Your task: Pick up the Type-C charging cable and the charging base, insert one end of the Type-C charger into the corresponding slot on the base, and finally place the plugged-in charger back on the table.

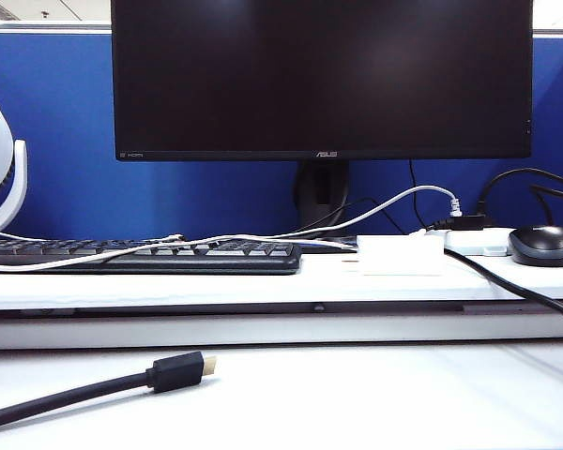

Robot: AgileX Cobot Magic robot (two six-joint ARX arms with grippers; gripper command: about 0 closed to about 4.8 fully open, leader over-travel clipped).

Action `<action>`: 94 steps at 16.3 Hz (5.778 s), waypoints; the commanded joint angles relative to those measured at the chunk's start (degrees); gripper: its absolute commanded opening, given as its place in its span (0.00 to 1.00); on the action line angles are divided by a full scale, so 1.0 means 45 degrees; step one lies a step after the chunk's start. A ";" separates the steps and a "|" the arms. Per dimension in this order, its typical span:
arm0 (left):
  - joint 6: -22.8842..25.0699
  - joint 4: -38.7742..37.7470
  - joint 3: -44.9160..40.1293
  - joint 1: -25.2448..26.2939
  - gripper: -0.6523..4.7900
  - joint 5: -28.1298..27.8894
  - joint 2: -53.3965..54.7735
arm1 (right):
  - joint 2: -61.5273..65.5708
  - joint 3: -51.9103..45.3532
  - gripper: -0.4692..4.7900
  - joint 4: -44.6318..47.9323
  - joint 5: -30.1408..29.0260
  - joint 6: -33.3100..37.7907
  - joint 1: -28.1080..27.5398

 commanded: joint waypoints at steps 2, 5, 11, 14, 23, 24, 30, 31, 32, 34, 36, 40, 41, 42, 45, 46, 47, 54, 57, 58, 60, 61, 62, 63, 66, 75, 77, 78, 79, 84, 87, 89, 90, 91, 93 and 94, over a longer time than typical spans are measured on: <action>0.0058 -0.0170 0.0000 0.0000 0.12 0.0058 -0.0015 | -0.0015 -0.0092 0.09 -0.0005 -0.0044 0.0063 0.0000; 0.0049 -0.0155 0.0000 0.0000 0.11 0.0063 -0.0015 | -0.0015 -0.0092 0.09 0.0170 -0.0078 0.0068 0.0005; -0.3249 0.1729 0.0656 0.0000 0.11 0.0058 -0.0010 | 0.0010 0.1491 0.09 0.1928 0.0126 0.1054 0.0044; -0.3245 0.1817 0.1515 0.0000 0.11 -0.0272 0.0063 | 0.0612 0.2890 0.09 0.1894 0.0597 0.1054 0.0039; -0.1273 0.2050 0.6577 0.0000 0.11 -0.0646 0.5644 | 0.7990 1.0219 0.09 0.1880 -0.1579 0.1049 0.0068; -0.0903 0.2045 0.7116 0.0000 0.11 -0.0461 0.6295 | 0.8602 1.0846 0.09 0.1656 -0.1987 0.1049 0.0068; 0.0131 0.1481 0.9986 -0.0015 0.11 0.1209 0.9428 | 1.3614 1.6126 0.09 -0.3424 -0.4124 0.0986 0.1214; 0.0175 0.1481 1.0040 -0.0015 0.11 0.1520 0.9505 | 1.4265 1.6500 0.09 -0.3813 -0.4643 0.0991 0.1617; 0.0432 0.1481 1.0040 -0.0015 0.11 0.1637 0.9505 | 1.5329 1.6966 0.09 -0.4357 -0.4930 0.0981 0.2492; 0.0413 0.1481 1.0044 -0.0019 0.11 0.2011 0.9496 | 1.6349 1.7121 0.09 -0.4784 -0.4901 0.0986 0.3089; 0.0389 0.1481 1.0044 -0.0015 0.11 0.2016 0.9496 | 1.7588 1.7121 0.09 -0.5411 -0.4643 0.0986 0.3905; 0.0379 0.1817 1.0044 -0.0019 0.11 0.2161 0.9496 | 1.9356 1.7112 0.42 -0.8213 -0.4405 -0.3725 0.4469; 0.0330 0.1899 1.0044 -0.0019 0.11 0.2157 0.9496 | 1.9506 1.7092 0.84 -0.8942 -0.4357 -0.4818 0.4653; 0.0321 0.1928 1.0044 -0.0019 0.11 0.2152 0.9496 | 1.9613 1.7087 0.93 -0.9452 -0.4342 -0.5503 0.4775; 0.0282 0.1933 1.0044 -0.0019 0.11 0.2157 0.9496 | 1.9904 1.7078 0.93 -0.9505 -0.4041 -0.6348 0.4847; 0.0262 0.1938 1.0044 -0.0019 0.11 0.2157 0.9496 | 2.0011 1.7073 0.93 -0.9554 -0.3939 -0.6654 0.4847; 0.0131 0.1957 1.0044 -0.0019 0.11 0.2157 0.9496 | 2.0176 1.7073 0.93 -0.9636 -0.3891 -0.7101 0.4847; 0.0005 0.1967 1.0044 -0.0019 0.11 0.2152 0.9496 | 2.1682 1.7073 0.79 -0.9724 -0.3691 -0.8063 0.4847; 0.0010 0.1962 1.0044 -0.0015 0.11 0.2152 0.9496 | 2.1876 1.7097 0.42 -0.9729 -0.3415 -0.7810 0.4847; 0.0010 0.1962 1.0044 -0.0015 0.11 0.2152 0.9496 | 2.1833 1.7102 0.42 -0.9704 -0.3405 -0.7582 0.4847; 0.0015 0.1962 1.0044 -0.0015 0.11 0.2152 0.9500 | 2.1774 1.7107 0.42 -0.9685 -0.3361 -0.6776 0.4843; 0.0015 0.1962 1.0044 -0.0015 0.11 0.2147 0.9500 | 2.1774 1.7107 0.42 -0.9651 -0.3361 -0.5887 0.4843; 0.0015 0.1962 1.0044 -0.0015 0.11 0.2152 0.9500 | 2.1774 1.7107 0.42 -0.9641 -0.3366 -0.4546 0.4833; 0.0024 0.1962 1.0044 -0.0015 0.11 0.2147 0.9500 | 2.1774 1.7107 0.42 -0.9729 -0.3390 -0.3793 0.4833; 0.0044 0.1962 1.0044 -0.0015 0.11 0.2152 0.9496 | 2.1774 1.7107 0.42 -1.0171 -0.4017 -0.0840 0.4828; 0.0039 0.1962 1.0044 -0.0019 0.11 0.2157 0.9496 | 2.1794 1.7097 0.58 -0.9578 -0.4031 0.3036 0.4799; 0.0034 0.1962 1.0044 -0.0019 0.11 0.2157 0.9496 | 2.1789 1.7102 0.85 -0.9068 -0.4036 0.3041 0.4799; 0.0034 0.1957 1.0044 -0.0019 0.11 0.2157 0.9496 | 2.1789 1.7102 0.85 -0.9015 -0.4007 0.3036 0.4799; 0.0039 0.1962 1.0044 -0.0019 0.11 0.2157 0.9496 | 2.1789 1.7102 0.85 -0.9044 -0.3653 0.2977 0.4804; 0.0034 0.1957 1.0044 -0.0019 0.11 0.2157 0.9496 | 2.1794 1.7437 0.85 -0.9525 -0.2676 0.2176 0.4949; 0.0005 0.1953 1.0044 -0.0019 0.11 0.2157 0.9496 | 2.1794 1.8593 0.85 -1.0219 -0.1724 0.1282 0.5469; 0.0000 0.1948 1.0044 -0.0019 0.11 0.2157 0.9496 | 2.1915 1.8612 0.85 -1.0491 -0.1685 0.1229 0.5833; 0.0000 0.1943 1.0044 -0.0019 0.11 0.2157 0.9496 | 2.2056 1.8612 0.85 -1.0627 -0.1671 0.1025 0.5965; 0.0000 0.1938 1.0044 -0.0019 0.11 0.2157 0.9496 | 2.2265 1.8612 0.85 -1.0734 -0.1433 0.1015 0.6081; 0.0000 0.1938 1.0044 -0.0019 0.11 0.2166 0.9496 | 2.2756 1.8612 0.85 -1.1069 -0.1001 0.1015 0.6227; 0.0000 0.1909 1.0044 -0.0019 0.11 0.2166 0.9496 | 2.2960 1.8608 0.85 -1.1142 -0.0874 0.1010 0.6227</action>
